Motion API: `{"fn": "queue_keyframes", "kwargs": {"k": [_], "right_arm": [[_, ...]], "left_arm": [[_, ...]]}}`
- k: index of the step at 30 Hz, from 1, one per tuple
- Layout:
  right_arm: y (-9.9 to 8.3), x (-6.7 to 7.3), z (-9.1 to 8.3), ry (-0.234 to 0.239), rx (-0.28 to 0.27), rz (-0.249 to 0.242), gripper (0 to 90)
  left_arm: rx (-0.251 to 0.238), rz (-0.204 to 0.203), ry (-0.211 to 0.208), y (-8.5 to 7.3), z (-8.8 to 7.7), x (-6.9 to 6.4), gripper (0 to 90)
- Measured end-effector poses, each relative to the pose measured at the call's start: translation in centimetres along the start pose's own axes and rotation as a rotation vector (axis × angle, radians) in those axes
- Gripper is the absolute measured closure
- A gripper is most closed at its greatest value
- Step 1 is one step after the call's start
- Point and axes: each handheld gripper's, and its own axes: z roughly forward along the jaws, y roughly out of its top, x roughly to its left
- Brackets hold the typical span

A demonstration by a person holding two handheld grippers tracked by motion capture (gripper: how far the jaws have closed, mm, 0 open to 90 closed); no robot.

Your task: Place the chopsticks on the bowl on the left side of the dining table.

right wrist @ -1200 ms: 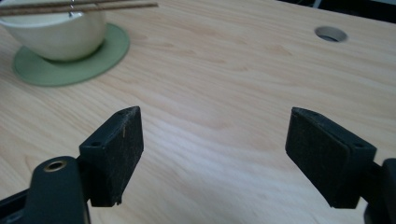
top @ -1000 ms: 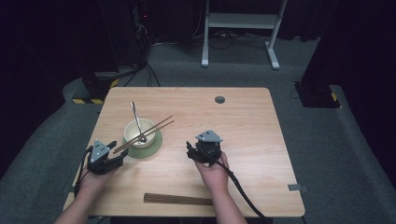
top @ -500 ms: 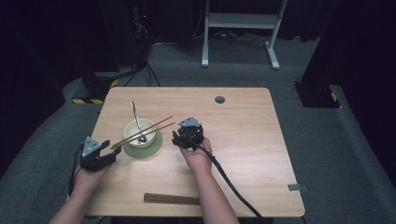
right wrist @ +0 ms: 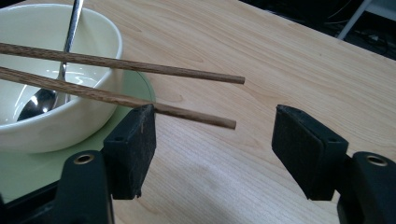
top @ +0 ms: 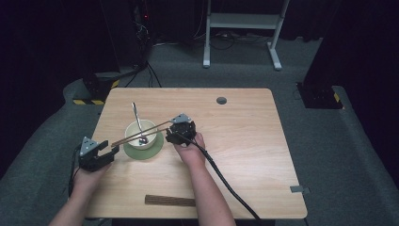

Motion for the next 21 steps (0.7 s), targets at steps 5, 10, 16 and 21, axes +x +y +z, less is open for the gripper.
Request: {"fn": "queue_keyframes", "kwargs": {"k": [5,10,16,21], "right_arm": [[0.0,-0.1,0.5,0.025,0.0,-0.011,27.2],[0.0,-0.1,0.7,0.032,0.007,-0.024,26.7],[0.5,0.2,1.1,0.037,-0.002,-0.047,26.5],[0.5,0.3,1.4,0.042,0.003,-0.048,27.6]], "left_arm": [[0.023,-0.013,0.03,-0.1,0.6,0.0,50.6],[0.01,-0.017,0.045,0.0,0.6,-0.1,54.2],[0.008,-0.06,0.069,0.0,0.9,0.0,55.8],[0.0,-0.047,0.068,0.0,1.0,-0.3,57.8]]}}
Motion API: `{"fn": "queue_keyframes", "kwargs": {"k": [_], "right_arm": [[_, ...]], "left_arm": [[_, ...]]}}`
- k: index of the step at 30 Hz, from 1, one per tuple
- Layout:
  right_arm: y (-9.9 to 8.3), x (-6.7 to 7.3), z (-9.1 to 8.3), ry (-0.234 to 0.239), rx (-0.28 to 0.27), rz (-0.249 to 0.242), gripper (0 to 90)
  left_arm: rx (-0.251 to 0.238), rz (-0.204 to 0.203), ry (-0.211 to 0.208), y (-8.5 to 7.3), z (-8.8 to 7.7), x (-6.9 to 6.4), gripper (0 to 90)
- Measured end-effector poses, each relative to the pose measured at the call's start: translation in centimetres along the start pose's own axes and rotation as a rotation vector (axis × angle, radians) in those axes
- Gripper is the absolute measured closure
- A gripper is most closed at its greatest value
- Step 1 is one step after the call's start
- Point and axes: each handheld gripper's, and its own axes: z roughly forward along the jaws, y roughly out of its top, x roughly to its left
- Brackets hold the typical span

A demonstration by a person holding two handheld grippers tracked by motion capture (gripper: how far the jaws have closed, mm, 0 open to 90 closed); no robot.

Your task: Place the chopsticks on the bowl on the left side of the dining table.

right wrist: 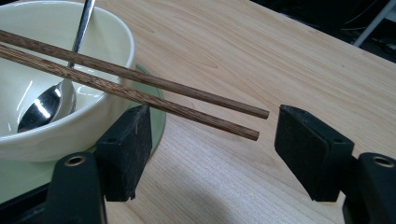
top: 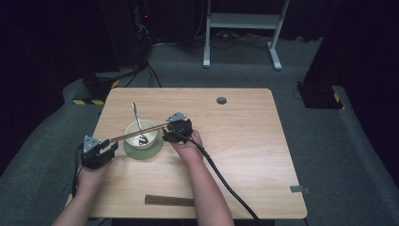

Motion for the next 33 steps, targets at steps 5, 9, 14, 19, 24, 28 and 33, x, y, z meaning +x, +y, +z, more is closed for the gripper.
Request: {"fn": "queue_keyframes", "kwargs": {"k": [5,9,14,19,24,28,33], "right_arm": [[0.0,-0.3,0.0,0.014,0.003,-0.012,30.3],[0.1,-0.3,0.1,0.036,0.007,-0.027,31.9],[0.1,-0.1,0.0,0.033,0.021,-0.033,35.2],[-0.2,0.1,-0.6,0.029,0.032,-0.041,37.1],[-0.6,0.2,-1.4,0.033,0.03,-0.045,38.5],[-1.0,0.5,-2.1,0.039,0.021,-0.033,39.4],[-1.5,0.6,-2.7,0.016,0.014,-0.041,46.7]], "left_arm": [[0.0,-0.007,-0.006,0.0,0.0,0.0,59.3],[0.002,-0.004,-0.018,0.0,0.1,0.1,59.3],[-0.003,-0.008,-0.025,-0.1,0.1,-0.1,59.2],[-0.004,-0.013,-0.042,-0.1,0.2,0.0,58.9],[-0.003,-0.021,-0.05,-0.1,0.2,0.1,58.2],[-0.021,-0.035,-0.025,-0.1,-0.1,0.4,56.1],[-0.039,-0.039,-0.006,0.0,-0.3,0.5,56.8]]}}
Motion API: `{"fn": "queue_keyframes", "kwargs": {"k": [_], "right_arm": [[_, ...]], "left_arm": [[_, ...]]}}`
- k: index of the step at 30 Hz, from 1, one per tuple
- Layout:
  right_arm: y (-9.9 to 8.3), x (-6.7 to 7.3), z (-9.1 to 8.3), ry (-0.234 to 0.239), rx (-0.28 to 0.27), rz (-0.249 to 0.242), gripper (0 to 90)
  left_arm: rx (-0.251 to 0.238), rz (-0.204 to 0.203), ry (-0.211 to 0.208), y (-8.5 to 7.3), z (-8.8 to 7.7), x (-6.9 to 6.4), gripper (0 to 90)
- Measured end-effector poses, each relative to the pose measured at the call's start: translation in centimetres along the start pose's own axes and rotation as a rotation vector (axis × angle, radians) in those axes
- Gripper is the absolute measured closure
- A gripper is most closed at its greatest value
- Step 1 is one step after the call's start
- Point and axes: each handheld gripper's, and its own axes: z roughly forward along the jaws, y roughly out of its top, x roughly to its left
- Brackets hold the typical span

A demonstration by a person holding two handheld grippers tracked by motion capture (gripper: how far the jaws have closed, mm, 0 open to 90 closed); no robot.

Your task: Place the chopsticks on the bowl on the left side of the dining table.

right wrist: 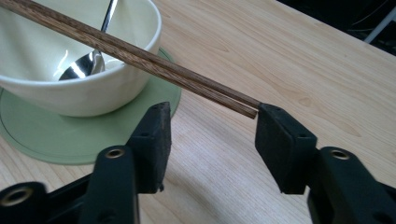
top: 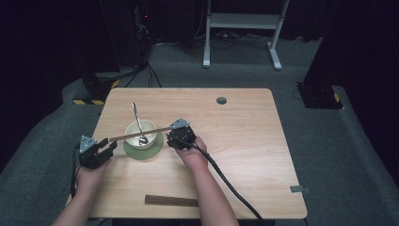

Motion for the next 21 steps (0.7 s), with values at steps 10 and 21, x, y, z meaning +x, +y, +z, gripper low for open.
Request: {"fn": "queue_keyframes", "kwargs": {"k": [10,21], "right_arm": [[-0.3,-0.5,-0.7,-0.047,0.001,0.061,65.5],[-0.6,0.3,-1.0,-0.062,-0.017,0.051,69.6]], "left_arm": [[-0.02,-0.026,0.008,0.1,0.2,0.5,64.6],[-0.021,-0.066,0.012,0.0,0.8,1.3,69.1]]}}
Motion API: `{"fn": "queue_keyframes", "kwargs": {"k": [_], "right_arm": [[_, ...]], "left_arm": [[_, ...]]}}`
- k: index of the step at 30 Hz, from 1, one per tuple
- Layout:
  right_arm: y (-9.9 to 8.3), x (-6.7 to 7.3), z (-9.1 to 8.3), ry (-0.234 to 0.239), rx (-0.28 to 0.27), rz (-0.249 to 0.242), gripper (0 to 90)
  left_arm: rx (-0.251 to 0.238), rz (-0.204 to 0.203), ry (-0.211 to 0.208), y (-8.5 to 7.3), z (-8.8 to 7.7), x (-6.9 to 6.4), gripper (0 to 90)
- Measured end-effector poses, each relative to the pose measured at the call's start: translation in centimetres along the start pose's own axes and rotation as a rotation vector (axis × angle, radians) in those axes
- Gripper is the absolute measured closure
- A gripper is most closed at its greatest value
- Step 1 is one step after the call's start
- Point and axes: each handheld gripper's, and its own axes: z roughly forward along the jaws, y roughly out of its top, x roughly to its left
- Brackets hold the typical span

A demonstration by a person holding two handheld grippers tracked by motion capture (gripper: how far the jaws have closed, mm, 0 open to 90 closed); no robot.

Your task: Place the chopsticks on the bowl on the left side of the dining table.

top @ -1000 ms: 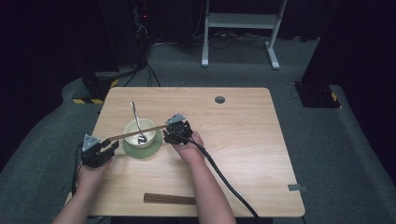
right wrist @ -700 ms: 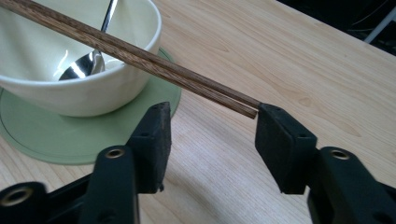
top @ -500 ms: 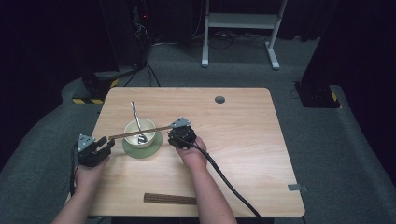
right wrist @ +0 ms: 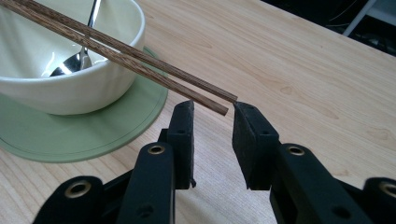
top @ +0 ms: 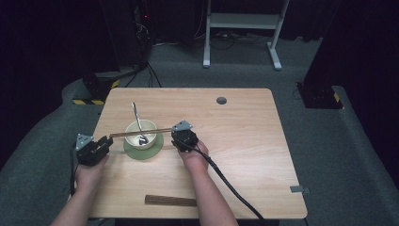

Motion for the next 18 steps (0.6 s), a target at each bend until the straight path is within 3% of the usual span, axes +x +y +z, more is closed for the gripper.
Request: {"fn": "queue_keyframes", "kwargs": {"k": [18], "right_arm": [[-0.74,0.3,-0.39,-0.039,0.002,-0.001,77.7]], "left_arm": [[-0.004,0.016,-0.01,0.51,0.63,-0.2,72.9]]}}
